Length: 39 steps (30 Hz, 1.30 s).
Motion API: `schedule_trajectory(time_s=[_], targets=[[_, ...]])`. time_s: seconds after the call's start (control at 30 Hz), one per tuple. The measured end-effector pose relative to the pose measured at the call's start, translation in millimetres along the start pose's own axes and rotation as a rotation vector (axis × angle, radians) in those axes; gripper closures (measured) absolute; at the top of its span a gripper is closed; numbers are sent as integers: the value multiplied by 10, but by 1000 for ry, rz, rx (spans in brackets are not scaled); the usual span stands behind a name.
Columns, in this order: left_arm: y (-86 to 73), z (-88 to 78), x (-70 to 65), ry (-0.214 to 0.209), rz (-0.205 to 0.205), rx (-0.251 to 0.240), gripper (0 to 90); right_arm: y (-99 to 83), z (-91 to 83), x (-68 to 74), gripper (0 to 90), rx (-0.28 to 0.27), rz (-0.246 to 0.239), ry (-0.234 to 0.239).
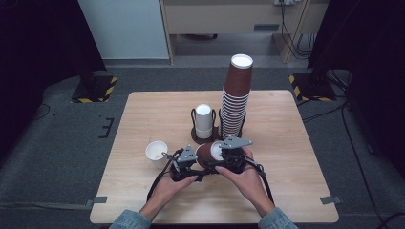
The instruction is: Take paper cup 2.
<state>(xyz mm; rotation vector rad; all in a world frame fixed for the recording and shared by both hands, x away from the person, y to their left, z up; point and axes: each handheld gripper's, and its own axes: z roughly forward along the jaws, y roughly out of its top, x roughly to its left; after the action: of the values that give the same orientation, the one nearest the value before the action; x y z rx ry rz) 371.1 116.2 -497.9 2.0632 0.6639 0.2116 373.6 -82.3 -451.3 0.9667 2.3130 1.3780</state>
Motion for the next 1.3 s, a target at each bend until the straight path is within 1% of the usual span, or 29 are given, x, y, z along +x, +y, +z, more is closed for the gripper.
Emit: schedule_trajectory(time_s=[0.2,0.37,0.5,0.6,0.8,0.87,0.93,0.97,1.07,1.13,1.3], targets=[[1,1,-10,-2,10,3,399,-9,-25,-8,144,7,-2,6],[-2,18,-24,-12,19,11,429,-24,-26,-18,144,16,7,7],[3,9,-22,-11,17,3,430,-26,-36,-23,144,12,10,6],[6,7,-30,-21,18,-5,437,-24,-47,-38,144,7,14,5],[15,-3,-30,-10,26,-5,452,-12,-58,-51,142,16,14,20],[11,-6,-23,-18,11,-14,462,-19,-63,-48,149,16,18,27],[14,-17,-12,-9,17,-15,475,-33,-60,-39,155,24,11,29],[14,-17,-10,-12,16,-14,481,-40,-59,-37,158,27,4,30],[13,-17,-6,-3,18,-12,486,-46,-52,-37,158,25,2,28],[16,-27,-1,5,20,-17,493,-38,-46,-47,158,20,11,30],[24,-41,5,4,17,-23,499,-15,-46,-45,156,13,11,34]])
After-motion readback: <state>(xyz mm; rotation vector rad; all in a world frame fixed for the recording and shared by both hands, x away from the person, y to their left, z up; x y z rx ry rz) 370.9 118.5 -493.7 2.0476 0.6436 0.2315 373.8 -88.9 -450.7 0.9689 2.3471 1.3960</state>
